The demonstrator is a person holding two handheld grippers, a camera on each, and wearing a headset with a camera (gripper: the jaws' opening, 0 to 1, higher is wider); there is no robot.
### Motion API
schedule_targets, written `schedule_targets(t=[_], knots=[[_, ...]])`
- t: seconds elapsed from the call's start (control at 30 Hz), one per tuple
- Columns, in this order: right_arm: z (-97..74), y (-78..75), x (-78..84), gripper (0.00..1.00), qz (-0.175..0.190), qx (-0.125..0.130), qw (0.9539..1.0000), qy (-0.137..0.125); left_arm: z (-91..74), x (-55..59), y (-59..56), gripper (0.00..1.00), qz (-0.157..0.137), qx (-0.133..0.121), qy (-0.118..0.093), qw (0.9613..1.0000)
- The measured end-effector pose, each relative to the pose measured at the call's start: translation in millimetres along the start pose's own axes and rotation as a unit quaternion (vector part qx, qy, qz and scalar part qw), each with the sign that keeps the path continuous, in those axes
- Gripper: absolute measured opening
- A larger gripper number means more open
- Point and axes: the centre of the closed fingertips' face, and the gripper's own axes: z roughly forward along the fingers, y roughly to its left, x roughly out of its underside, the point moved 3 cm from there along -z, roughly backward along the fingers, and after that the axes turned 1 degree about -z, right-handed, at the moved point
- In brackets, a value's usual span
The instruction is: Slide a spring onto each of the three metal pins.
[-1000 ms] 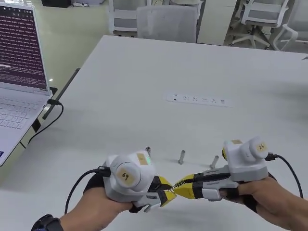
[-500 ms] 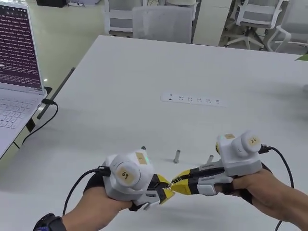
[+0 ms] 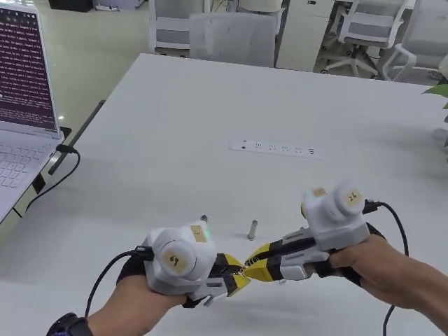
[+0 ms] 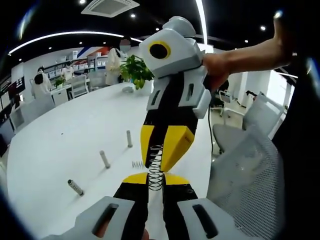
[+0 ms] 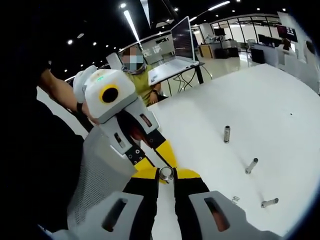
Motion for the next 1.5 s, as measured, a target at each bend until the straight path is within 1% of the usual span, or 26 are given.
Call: schedule_targets(t=[0.1,0.23,0.33,0.4,0.47,0.53,0.6,0.63,0.7,0.73,0.8,0.9,1.0,1.07,1.13,1.23,1.33,1.37,1.5], knots=[[-1.2,1.5,-0.8,0.09,-0.017,-0.003,0.9997,0.017,-0.1,-0.9,-0.8,0.02,-0.002,0.004,-0.008,1.0000],[-4.2,2.7,-3.0,0.09,-0.050,-0.007,0.9976,0.048,0.1,-4.1,-1.8,0.02,-0.007,0.007,-0.022,0.9997],[-7.3,3.4,-4.6,0.09,-0.079,-0.010,0.9941,0.073,0.5,-7.1,-2.7,0.02,-0.012,0.009,-0.032,0.9994],[-8.5,3.8,-6.0,0.09,-0.093,-0.013,0.9920,0.084,0.5,-9.6,-3.4,0.02,-0.014,0.011,-0.038,0.9991],[-9.8,5.4,-7.7,0.09,-0.112,-0.017,0.9889,0.096,0.9,-12.0,-3.3,0.02,-0.015,0.013,-0.045,0.9988],[-11.0,5.8,-8.1,0.09,-0.128,-0.019,0.9854,0.111,1.0,-14.0,-3.2,0.02,-0.016,0.016,-0.049,0.9985],[-12.3,4.7,-6.5,0.09,-0.147,-0.021,0.9804,0.130,0.9,-15.4,-3.0,0.02,-0.015,0.018,-0.053,0.9983],[-13.1,4.5,-5.2,0.09,-0.161,-0.023,0.9762,0.143,1.0,-16.2,-3.0,0.02,-0.015,0.019,-0.054,0.9982],[-13.9,4.6,-4.0,0.09,-0.178,-0.027,0.9704,0.161,1.2,-17.7,-3.6,0.02,-0.015,0.022,-0.057,0.9980],[-14.3,4.1,-4.1,0.09,-0.189,-0.027,0.9667,0.170,1.4,-18.5,-4.0,0.02,-0.014,0.024,-0.058,0.9979],[-13.4,4.9,-6.9,0.10,-0.194,-0.027,0.9654,0.172,2.2,-18.4,-4.0,0.02,-0.015,0.026,-0.058,0.9979],[-12.6,6.6,-9.1,0.09,-0.206,-0.036,0.9612,0.179,2.6,-18.9,-4.3,0.02,-0.017,0.029,-0.058,0.9977],[-11.7,6.6,-8.9,0.09,-0.223,-0.042,0.9539,0.196,3.5,-19.4,-4.9,0.02,-0.016,0.031,-0.058,0.9977],[-12.1,6.7,-9.6,0.09,-0.232,-0.046,0.9501,0.203,3.8,-19.3,-4.5,0.02,-0.018,0.032,-0.060,0.9976],[-12.3,6.6,-10.6,0.09,-0.237,-0.049,0.9476,0.208,3.7,-20.0,-4.1,0.02,-0.018,0.032,-0.061,0.9975],[-12.6,6.0,-12.9,0.09,-0.255,-0.053,0.9402,0.220,3.6,-21.6,-2.7,0.02,-0.019,0.031,-0.064,0.9973],[-12.7,5.7,-14.0,0.09,-0.262,-0.055,0.9363,0.227,3.8,-22.5,-1.8,0.02,-0.020,0.030,-0.066,0.9972],[-12.7,5.9,-14.2,0.09,-0.266,-0.056,0.9341,0.231,3.6,-23.0,-2.0,0.02,-0.020,0.030,-0.066,0.9972],[-12.0,6.1,-13.1,0.08,-0.275,-0.056,0.9297,0.239,4.4,-21.9,-1.9,0.02,-0.020,0.030,-0.065,0.9972]])
